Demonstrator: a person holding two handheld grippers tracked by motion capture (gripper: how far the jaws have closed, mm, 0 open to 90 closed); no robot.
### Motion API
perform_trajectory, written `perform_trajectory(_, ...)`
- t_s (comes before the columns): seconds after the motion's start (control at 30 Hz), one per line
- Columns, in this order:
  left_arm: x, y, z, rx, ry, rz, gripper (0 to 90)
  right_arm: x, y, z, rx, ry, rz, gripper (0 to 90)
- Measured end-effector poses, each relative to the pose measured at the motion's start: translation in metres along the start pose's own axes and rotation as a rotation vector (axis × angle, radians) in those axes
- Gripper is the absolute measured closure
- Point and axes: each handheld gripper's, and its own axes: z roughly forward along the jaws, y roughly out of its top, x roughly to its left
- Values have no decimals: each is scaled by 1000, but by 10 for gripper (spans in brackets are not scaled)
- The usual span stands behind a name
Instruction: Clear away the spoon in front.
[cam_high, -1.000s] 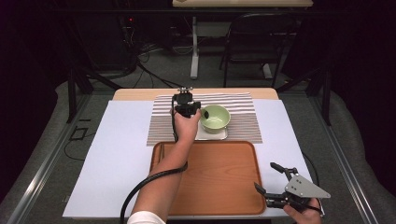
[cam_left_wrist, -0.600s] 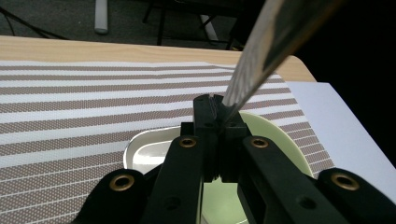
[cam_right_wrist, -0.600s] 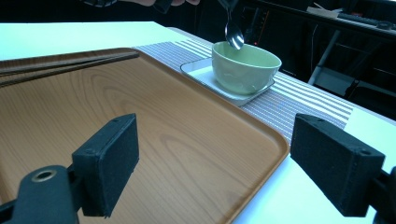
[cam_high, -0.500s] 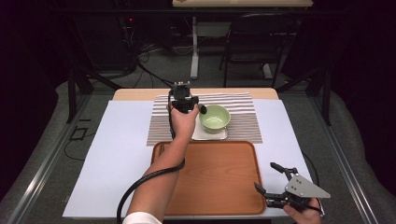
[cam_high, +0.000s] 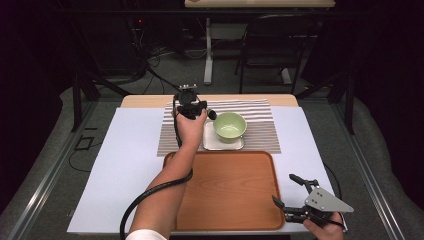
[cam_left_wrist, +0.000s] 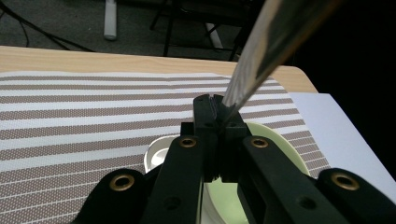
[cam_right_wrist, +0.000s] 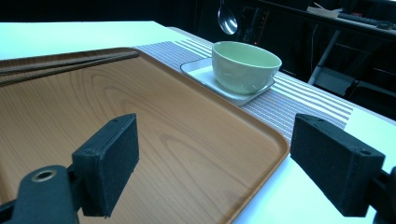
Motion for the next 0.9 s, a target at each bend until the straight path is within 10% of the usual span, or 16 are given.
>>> perform_trajectory(0.9,14,-8,-26,14,-17,0,893,0,0,1,1,0,-5,153)
